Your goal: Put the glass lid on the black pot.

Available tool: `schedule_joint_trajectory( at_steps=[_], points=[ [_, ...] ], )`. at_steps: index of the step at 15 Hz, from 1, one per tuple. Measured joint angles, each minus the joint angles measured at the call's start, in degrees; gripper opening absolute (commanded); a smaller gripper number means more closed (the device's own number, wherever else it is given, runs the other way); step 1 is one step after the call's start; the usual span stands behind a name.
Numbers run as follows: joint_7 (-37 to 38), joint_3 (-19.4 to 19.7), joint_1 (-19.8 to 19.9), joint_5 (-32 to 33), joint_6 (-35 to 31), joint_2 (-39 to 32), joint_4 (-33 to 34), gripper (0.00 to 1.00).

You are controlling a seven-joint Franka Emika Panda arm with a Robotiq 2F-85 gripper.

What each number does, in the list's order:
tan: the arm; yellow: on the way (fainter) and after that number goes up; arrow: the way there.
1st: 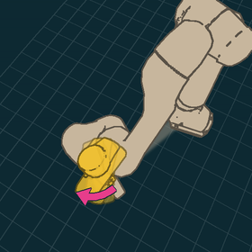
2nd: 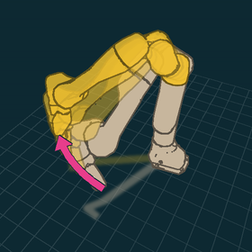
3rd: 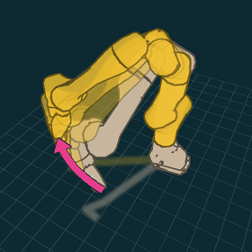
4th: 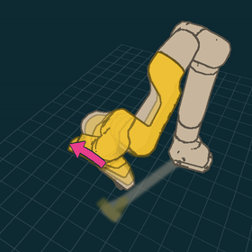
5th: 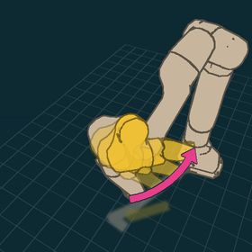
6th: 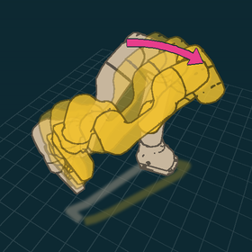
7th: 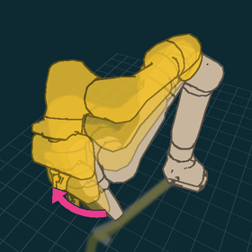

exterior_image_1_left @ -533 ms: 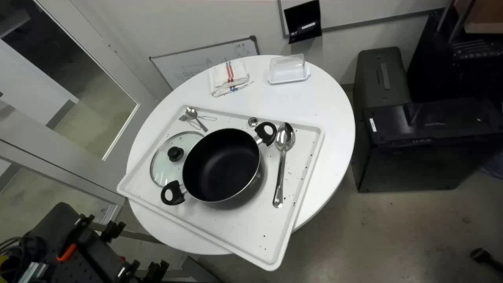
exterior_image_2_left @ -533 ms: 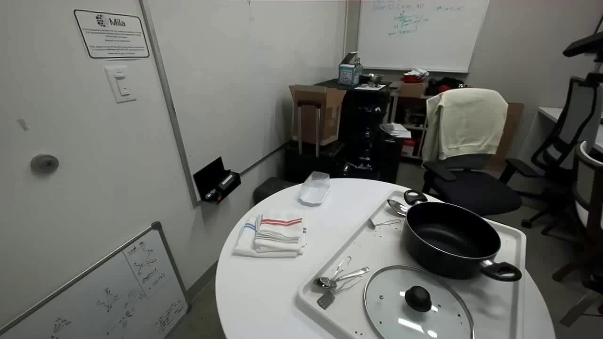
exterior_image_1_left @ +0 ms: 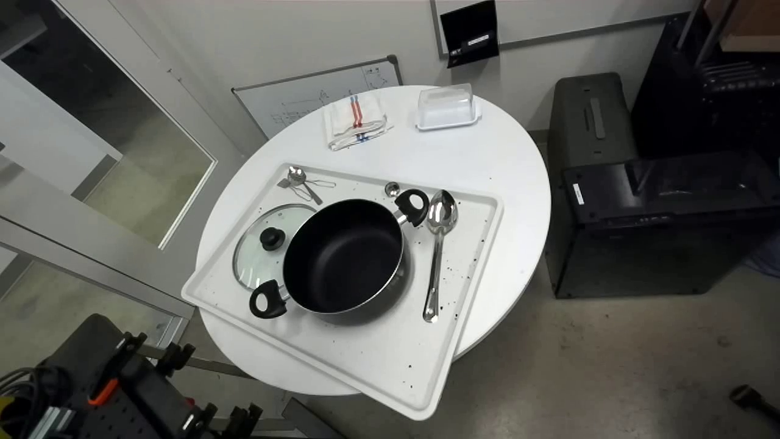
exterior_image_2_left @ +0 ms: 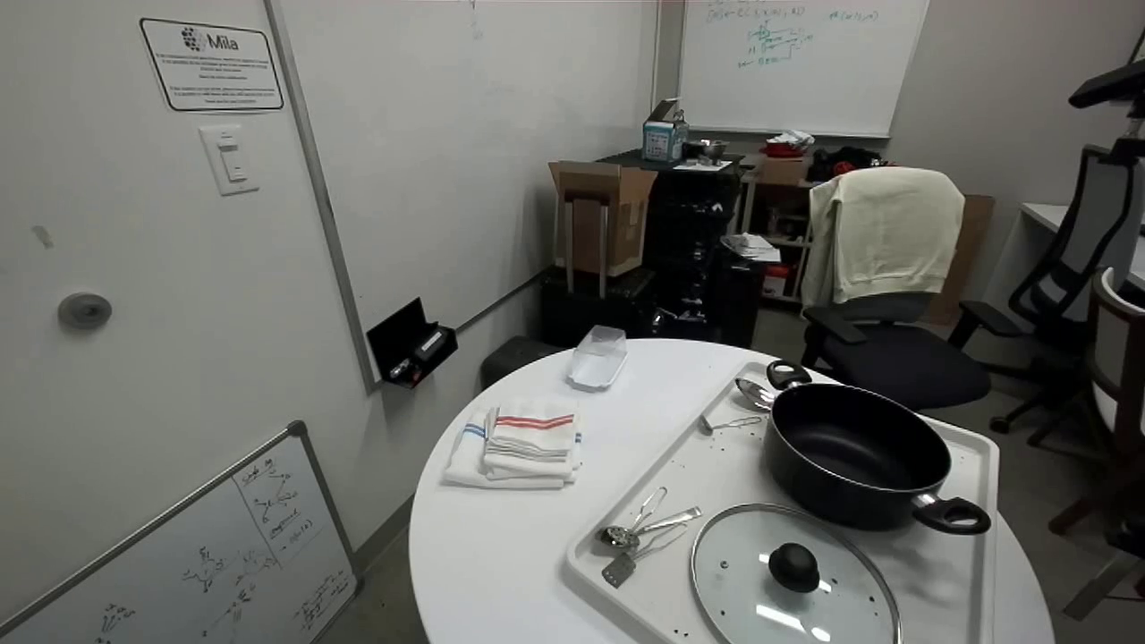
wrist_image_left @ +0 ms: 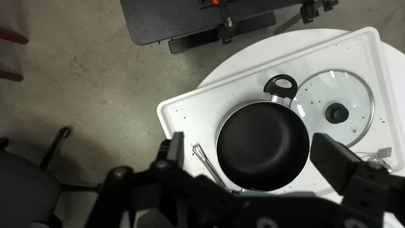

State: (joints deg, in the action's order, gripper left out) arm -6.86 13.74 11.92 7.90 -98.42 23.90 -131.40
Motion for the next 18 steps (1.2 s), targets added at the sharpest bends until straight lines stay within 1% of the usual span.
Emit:
schedule_joint_trajectory(
  at_steps=[9,14,18],
  points=[
    [0.0,-0.4,-0.5,0.0,-0.6,-0.7,0.0,1.00],
    [-0.9,-3.2,-3.6,0.0,-5.7,-4.8,-0.4,1.00],
    [-4.4,-5.4,-6.7,0.0,-9.9,-10.1,-0.5,1.00]
  ],
)
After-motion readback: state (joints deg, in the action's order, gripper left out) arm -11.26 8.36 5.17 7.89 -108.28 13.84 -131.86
